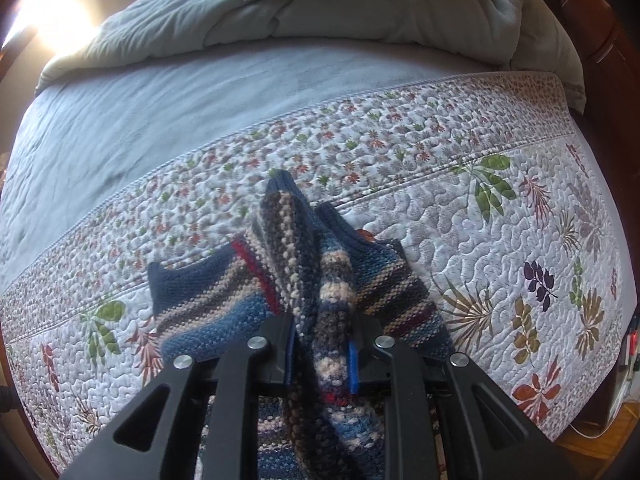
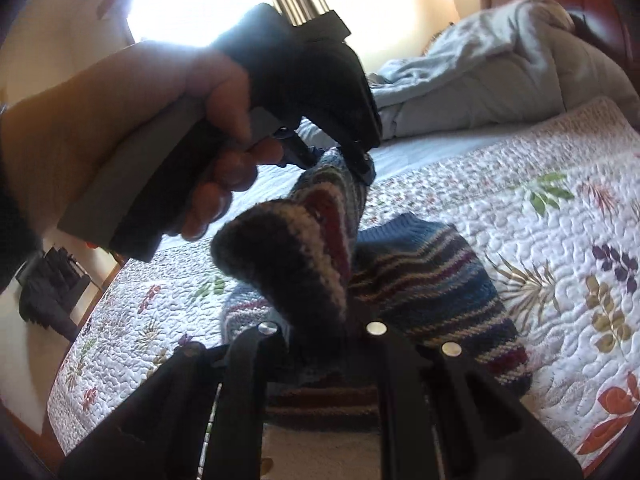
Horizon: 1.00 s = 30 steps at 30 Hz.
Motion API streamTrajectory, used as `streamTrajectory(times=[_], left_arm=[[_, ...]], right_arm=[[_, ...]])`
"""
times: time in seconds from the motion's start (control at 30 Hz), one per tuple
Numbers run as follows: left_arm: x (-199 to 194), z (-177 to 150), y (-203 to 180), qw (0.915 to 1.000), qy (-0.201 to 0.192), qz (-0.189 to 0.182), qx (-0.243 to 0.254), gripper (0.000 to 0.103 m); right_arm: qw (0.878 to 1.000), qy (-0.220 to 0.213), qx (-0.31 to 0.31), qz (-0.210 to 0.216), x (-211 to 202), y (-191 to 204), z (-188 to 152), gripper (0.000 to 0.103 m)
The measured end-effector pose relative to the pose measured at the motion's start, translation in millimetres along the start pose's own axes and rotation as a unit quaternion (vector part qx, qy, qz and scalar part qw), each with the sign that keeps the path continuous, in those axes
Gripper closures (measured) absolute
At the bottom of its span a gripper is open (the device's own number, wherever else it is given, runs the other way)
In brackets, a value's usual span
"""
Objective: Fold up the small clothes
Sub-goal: 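Lift the held edge with the left gripper and fold it over the sweater, then lower the folded edge onto the stack and open the left gripper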
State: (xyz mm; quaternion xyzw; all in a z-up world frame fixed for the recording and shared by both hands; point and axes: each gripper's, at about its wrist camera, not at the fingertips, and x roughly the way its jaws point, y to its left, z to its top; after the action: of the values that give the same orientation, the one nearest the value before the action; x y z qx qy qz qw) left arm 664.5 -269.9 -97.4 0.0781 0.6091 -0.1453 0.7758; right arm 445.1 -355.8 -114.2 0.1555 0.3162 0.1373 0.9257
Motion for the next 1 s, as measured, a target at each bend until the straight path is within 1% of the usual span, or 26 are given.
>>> streamTrajectory(times=[0.1,0.4,0.5,0.63,0.7,0.8,0.83,0.87,0.9,0.93,0.97,1.0], left_arm=[[10,2,-6,1.0,0.004,0.002,0.002,0.084],[36,5,-13,0.9998,0.015,0.007,0.008,0.084],[46,4,-16,0.9997,0.019,0.008,0.01,0.084],[59,3,-19,0.9997,0.023,0.01,0.009,0.084],[63,3,-21,0.9996,0.024,0.01,0.012,0.084],[68,2,-23,0.9996,0.025,0.008,0.011,0.082],[69,2,-24,0.9996,0.025,0.006,0.011,0.08],[70,2,-24,0.9996,0.025,0.003,0.009,0.074],[70,2,-23,0.9997,0.023,0.002,0.008,0.072],[68,2,-22,0.9998,0.019,0.0,0.004,0.066],[67,3,-21,0.9999,0.016,-0.003,0.001,0.058],[64,5,-20,0.9999,0.013,-0.005,0.001,0.054]], right_arm=[[1.0,0.002,0.015,0.001,4,-15,-4,0.092],[0.999,0.015,0.032,0.0,16,-35,-9,0.092],[0.999,0.024,0.037,0.002,21,-44,-12,0.092],[0.998,0.04,0.054,0.016,27,-57,-19,0.092],[0.998,0.045,0.05,0.01,29,-59,-22,0.092],[0.997,0.053,0.054,0.015,32,-64,-25,0.092],[0.996,0.057,0.061,0.021,33,-67,-26,0.092],[0.995,0.061,0.069,0.027,35,-71,-27,0.092],[0.994,0.065,0.077,0.033,36,-74,-28,0.091],[0.993,0.069,0.087,0.04,37,-78,-29,0.091],[0.992,0.072,0.094,0.046,38,-80,-30,0.091],[0.991,0.077,0.1,0.051,38,-82,-31,0.09]])
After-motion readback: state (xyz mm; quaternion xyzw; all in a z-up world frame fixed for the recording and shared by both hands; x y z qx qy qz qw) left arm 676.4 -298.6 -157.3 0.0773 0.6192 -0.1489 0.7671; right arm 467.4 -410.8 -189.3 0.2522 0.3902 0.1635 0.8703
